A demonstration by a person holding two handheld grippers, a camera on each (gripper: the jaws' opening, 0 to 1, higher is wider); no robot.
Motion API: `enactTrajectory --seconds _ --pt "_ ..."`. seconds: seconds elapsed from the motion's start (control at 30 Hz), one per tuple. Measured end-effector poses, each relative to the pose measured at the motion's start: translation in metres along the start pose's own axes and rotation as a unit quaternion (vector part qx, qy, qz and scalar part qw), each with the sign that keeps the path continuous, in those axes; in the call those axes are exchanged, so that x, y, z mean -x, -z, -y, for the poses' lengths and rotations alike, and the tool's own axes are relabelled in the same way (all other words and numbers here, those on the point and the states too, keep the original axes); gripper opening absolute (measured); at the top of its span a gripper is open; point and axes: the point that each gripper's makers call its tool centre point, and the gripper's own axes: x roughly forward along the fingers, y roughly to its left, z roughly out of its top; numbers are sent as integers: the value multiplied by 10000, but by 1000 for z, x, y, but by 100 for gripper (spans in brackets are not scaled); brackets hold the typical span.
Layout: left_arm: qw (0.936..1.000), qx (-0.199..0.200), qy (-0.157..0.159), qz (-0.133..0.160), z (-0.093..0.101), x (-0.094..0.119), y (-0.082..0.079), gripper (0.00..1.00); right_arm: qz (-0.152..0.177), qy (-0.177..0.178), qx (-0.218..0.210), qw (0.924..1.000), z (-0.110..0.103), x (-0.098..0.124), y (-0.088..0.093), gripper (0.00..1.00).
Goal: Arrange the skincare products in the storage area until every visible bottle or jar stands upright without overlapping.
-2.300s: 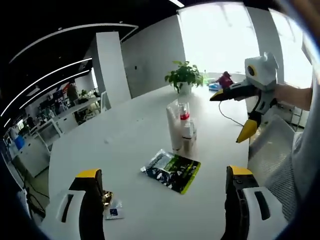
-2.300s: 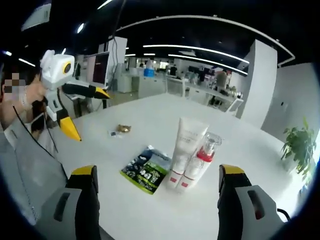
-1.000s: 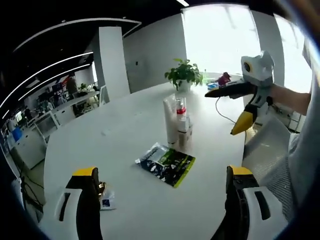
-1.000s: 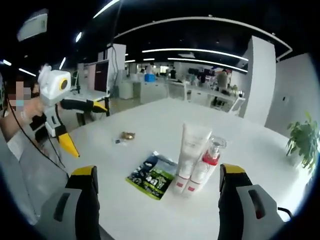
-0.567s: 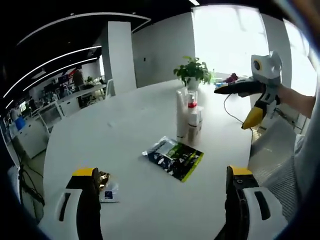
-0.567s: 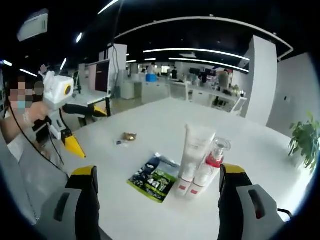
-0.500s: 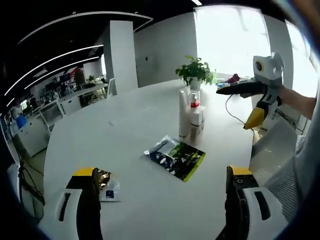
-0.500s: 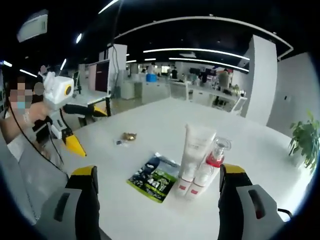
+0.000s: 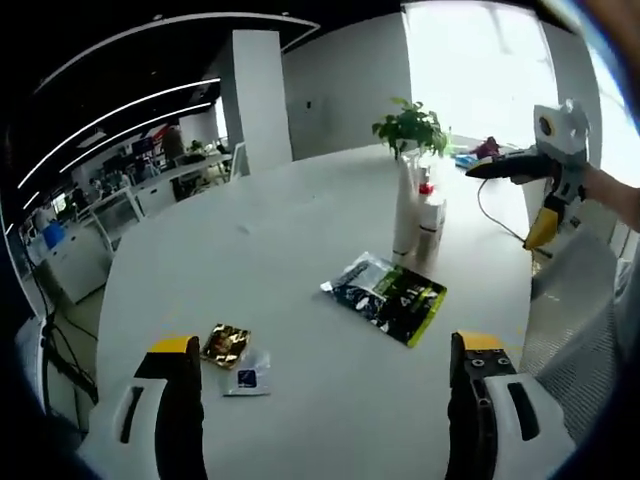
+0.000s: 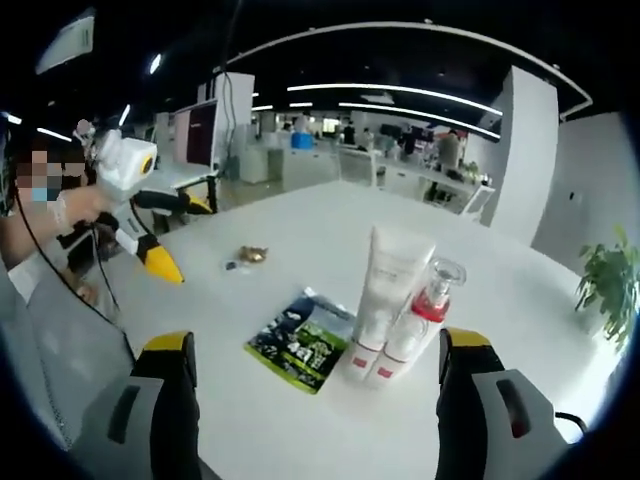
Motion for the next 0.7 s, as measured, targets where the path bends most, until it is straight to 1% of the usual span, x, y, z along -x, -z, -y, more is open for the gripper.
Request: enactTrajectory --seconds 0.13,0.17,0.3,0.37,0.47,0.53,0.6,0.63,0.7 --pt "9999 14 -10 -123 -11 -7 8 97 -68 25 35 10000 0 -3 4 100" --pt "9999 32 21 -167 -12 -8 10 98 -73 25 42 10000 1 -4 5 100" --pt "9997 115 111 -204 -16 -14 13 99 -56 24 -76 10000 2 -7 4 100" --pt "9995 125 87 -290 -22 -18 18 99 -67 51 -82 9999 3 -8 5 100" --pt "9992 73 54 -396 -24 -22 21 99 -87 59 -74 9999 3 -9 6 100" --pt "9987 -59 24 -503 -30 -25 25 99 -70 76 -77 9999 4 -10 5 100" --pt "9982 -203 -46 -564 -40 -29 28 96 -94 76 -46 9999 4 -11 6 100" --pt "9979 -176 -107 -611 -46 -31 30 94 -140 48 -27 9999 2 -12 7 100" --pt "9973 -11 -208 -706 -52 -34 34 94 -240 57 -25 9997 1 -14 11 100"
